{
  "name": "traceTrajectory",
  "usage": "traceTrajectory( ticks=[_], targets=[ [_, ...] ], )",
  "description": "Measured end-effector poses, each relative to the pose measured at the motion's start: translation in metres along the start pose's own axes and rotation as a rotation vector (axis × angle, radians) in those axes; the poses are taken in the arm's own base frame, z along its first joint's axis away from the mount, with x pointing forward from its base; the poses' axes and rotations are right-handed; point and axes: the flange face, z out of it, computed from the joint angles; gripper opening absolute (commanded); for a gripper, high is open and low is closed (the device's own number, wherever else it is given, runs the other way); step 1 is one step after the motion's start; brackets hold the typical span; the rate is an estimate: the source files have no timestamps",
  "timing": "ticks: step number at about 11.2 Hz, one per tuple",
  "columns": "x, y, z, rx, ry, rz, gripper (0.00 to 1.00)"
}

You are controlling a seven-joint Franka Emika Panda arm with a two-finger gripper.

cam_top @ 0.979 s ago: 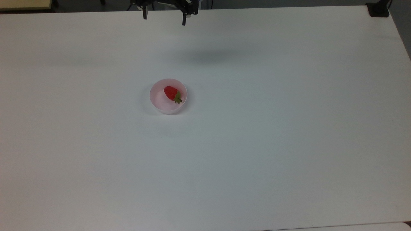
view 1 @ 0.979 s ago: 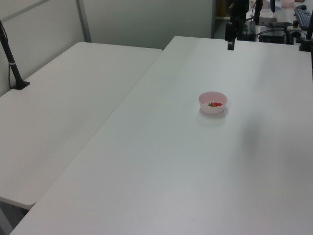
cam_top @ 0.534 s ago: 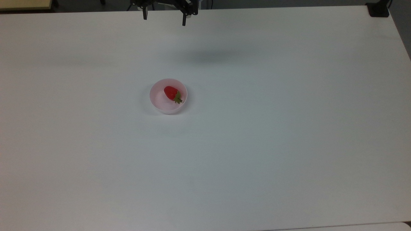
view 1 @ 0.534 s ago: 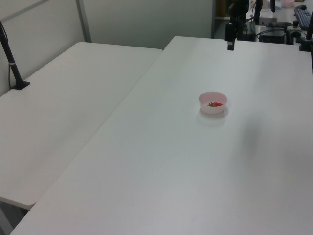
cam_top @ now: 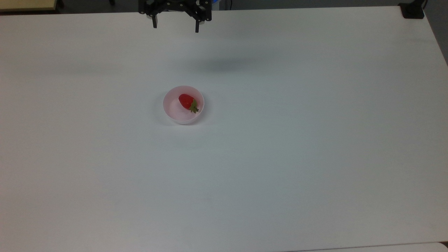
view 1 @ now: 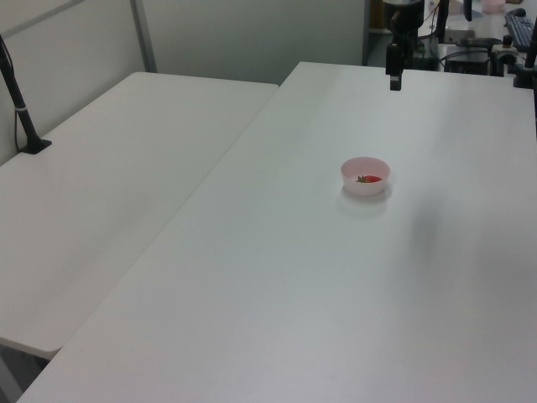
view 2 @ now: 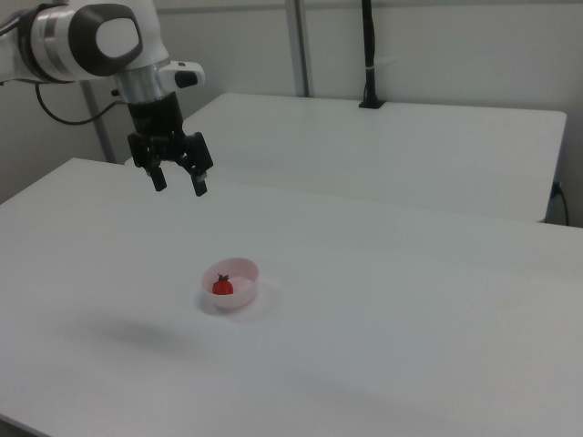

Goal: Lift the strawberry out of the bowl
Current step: 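Move the open gripper over the pink bowl with the strawberry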

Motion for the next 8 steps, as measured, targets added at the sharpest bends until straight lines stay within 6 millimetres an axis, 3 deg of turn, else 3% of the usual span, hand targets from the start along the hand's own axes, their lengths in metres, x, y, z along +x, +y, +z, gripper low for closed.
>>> traceTrajectory(
  ticks=[8],
  targets=[
    [0.014,0.013,0.017,0.005,0.006,0.007,1.00]
  ],
)
